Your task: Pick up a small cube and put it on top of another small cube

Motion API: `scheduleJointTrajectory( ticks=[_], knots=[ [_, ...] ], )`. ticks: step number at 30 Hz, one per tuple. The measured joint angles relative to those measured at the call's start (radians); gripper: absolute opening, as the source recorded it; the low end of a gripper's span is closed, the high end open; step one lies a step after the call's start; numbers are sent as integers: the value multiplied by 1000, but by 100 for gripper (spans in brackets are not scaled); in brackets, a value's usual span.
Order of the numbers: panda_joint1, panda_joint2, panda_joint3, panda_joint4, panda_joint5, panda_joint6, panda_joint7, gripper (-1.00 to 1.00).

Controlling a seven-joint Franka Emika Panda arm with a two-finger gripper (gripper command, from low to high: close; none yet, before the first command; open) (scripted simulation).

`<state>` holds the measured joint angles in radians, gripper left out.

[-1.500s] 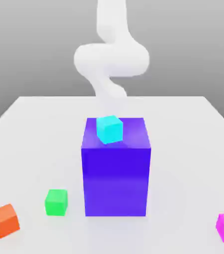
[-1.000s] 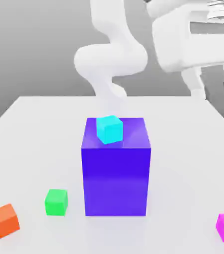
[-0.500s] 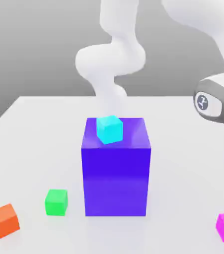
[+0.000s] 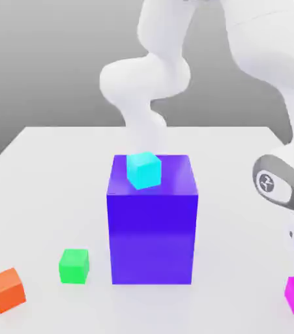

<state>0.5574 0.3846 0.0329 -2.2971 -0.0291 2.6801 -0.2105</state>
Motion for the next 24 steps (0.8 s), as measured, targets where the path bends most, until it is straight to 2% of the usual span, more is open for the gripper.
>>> scheduleJointTrajectory(
  ticks=[14,24],
  knots=[
    [-110,-109,-52,-72,260,-45,233,-100],
    [-162,-186,-131,-120,368,-67,469,-100]
  ],
)
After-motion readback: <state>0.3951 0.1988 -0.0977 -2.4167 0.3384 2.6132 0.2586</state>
